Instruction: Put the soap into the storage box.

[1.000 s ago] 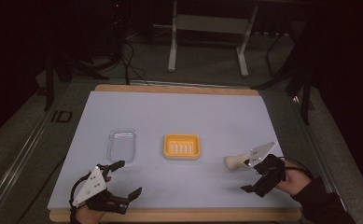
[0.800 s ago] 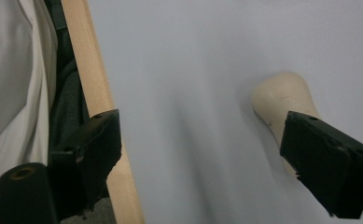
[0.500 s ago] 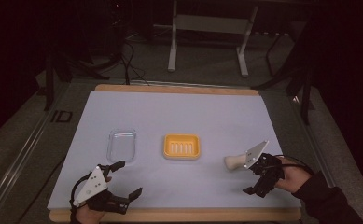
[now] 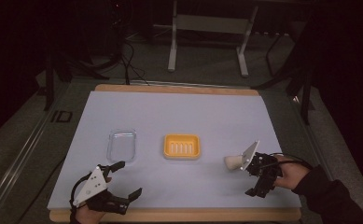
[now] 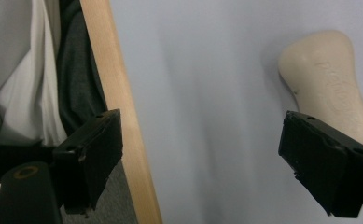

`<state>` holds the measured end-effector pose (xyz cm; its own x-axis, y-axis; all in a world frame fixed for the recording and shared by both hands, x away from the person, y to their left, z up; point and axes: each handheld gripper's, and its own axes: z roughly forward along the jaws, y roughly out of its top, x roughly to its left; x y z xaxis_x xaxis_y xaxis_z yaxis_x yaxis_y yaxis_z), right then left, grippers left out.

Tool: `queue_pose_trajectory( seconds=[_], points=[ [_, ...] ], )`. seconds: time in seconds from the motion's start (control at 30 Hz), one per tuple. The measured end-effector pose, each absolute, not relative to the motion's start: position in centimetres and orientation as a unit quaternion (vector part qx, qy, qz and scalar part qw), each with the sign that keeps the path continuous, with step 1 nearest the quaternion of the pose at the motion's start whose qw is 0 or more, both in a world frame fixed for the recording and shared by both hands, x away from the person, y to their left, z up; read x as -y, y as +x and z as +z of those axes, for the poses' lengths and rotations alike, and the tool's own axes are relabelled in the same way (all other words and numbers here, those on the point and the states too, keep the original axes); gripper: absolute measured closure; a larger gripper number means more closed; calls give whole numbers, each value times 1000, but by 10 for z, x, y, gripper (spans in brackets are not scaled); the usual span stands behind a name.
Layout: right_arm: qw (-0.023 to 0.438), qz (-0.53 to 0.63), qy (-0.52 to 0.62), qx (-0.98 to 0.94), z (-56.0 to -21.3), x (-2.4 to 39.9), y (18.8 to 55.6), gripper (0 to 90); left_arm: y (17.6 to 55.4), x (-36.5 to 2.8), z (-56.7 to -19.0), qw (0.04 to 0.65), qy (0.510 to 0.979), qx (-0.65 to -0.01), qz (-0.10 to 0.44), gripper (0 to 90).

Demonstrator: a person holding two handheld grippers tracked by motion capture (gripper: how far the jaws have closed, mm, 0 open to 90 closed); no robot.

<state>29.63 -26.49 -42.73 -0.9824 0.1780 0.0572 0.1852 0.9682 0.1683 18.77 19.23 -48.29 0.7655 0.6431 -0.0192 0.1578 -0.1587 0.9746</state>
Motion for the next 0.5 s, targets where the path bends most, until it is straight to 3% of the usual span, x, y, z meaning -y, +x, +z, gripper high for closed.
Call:
queue_pose_trajectory(
  seconds=[0.5],
  points=[
    [42,-36,-66,996,-436,262,300,128,188,-192,-483,590,733,-273,202,12]
  ],
)
